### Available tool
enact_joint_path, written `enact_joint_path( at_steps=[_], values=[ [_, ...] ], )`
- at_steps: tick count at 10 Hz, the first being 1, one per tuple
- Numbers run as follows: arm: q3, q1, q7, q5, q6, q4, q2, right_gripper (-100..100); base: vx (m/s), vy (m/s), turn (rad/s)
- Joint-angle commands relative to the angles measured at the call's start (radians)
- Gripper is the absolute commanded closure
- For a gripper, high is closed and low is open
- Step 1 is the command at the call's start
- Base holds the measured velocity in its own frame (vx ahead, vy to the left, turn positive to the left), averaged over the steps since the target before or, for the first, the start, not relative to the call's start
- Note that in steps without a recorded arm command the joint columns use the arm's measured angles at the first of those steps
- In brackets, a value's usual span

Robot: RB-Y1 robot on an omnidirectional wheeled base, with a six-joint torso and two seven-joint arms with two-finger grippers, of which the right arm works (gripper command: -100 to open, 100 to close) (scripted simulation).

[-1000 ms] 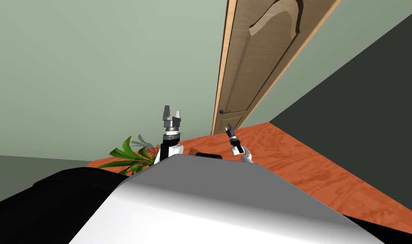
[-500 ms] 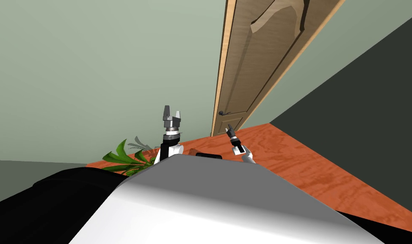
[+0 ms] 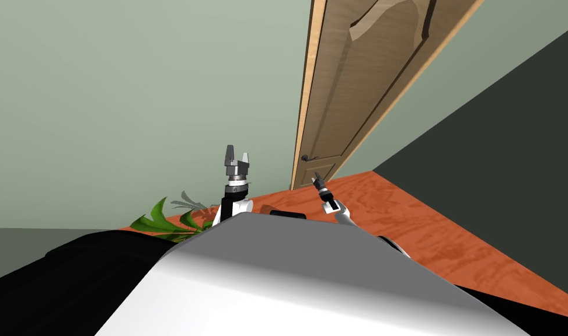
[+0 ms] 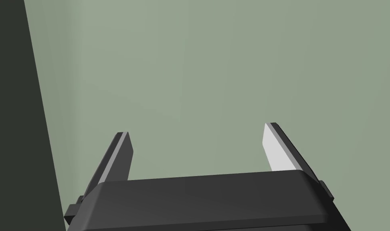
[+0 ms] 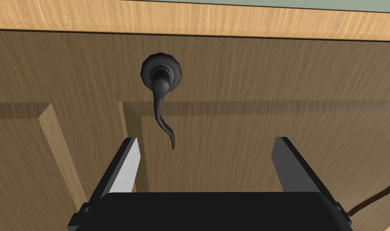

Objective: Pull the door open

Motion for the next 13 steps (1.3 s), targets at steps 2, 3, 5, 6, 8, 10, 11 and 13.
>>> enact_joint_path(
  at_steps=[2,3,5,6,8,10,11,13],
  values=[
    [0.007,-0.025,-0.009,0.004,-0.020,0.060,-0.010,-100,0.092,-0.023,-0.001],
    [0.010,-0.035,-0.013,0.005,-0.026,0.082,-0.015,-100,0.107,-0.019,-0.003],
    [0.016,-0.054,-0.020,0.008,-0.040,0.125,-0.023,-100,0.094,-0.014,-0.001],
    [0.018,-0.062,-0.023,0.009,-0.045,0.143,-0.027,-100,0.090,-0.005,-0.002],
    [0.022,-0.077,-0.029,0.011,-0.055,0.177,-0.034,-100,0.079,-0.012,-0.001],
    [0.030,-0.103,-0.039,0.014,-0.073,0.236,-0.045,-100,0.139,-0.016,-0.003],
    [0.034,-0.119,-0.046,0.016,-0.084,0.272,-0.053,-100,0.186,-0.015,0.000],
    [0.035,-0.121,-0.046,0.016,-0.087,0.278,-0.053,-100,0.125,-0.006,0.000]
  ],
)
